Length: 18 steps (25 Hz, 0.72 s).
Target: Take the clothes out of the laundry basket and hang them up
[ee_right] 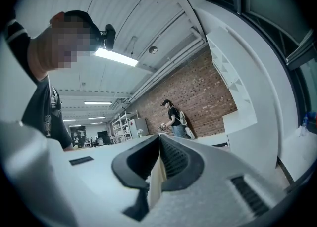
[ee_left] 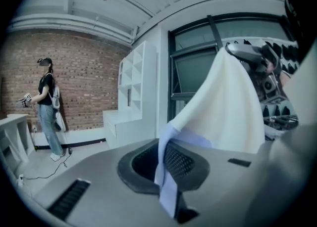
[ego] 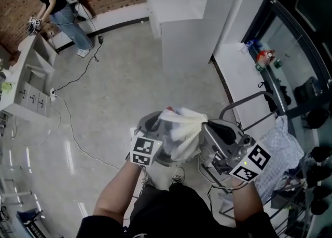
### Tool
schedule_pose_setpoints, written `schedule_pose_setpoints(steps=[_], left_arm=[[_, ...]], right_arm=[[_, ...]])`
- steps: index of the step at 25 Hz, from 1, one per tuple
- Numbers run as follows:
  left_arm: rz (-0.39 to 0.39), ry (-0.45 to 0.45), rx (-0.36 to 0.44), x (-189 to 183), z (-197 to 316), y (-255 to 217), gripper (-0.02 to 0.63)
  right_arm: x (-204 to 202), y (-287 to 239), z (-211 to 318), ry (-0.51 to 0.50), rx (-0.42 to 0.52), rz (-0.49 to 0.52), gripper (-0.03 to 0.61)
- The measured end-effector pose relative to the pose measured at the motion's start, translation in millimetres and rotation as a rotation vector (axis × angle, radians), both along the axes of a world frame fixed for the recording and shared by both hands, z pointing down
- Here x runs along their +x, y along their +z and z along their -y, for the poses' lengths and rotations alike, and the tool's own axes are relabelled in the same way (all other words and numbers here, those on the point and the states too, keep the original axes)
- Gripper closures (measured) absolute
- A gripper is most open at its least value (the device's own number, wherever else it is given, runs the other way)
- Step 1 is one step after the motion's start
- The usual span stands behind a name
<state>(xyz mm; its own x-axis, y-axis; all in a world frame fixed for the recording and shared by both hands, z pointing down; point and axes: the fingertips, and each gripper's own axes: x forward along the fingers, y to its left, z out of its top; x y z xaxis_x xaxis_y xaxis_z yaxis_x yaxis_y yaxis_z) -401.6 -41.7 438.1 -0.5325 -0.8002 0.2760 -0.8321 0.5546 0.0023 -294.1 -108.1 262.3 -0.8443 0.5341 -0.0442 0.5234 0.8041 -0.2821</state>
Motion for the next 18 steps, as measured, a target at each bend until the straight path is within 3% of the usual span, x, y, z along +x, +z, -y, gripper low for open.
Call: schedule_pose_setpoints(steps=[9, 18], left_arm=[[0.096, -0.079, 0.025, -4, -16, -63, 0.601], [0.16, -0.054, 0.162, -17, -33, -135, 0.601]], right_arm=[[23, 39, 15, 0.052, -0.076, -0.093, 0.566], [36, 69, -17, 0.112, -0.065, -0.147, 0.565]])
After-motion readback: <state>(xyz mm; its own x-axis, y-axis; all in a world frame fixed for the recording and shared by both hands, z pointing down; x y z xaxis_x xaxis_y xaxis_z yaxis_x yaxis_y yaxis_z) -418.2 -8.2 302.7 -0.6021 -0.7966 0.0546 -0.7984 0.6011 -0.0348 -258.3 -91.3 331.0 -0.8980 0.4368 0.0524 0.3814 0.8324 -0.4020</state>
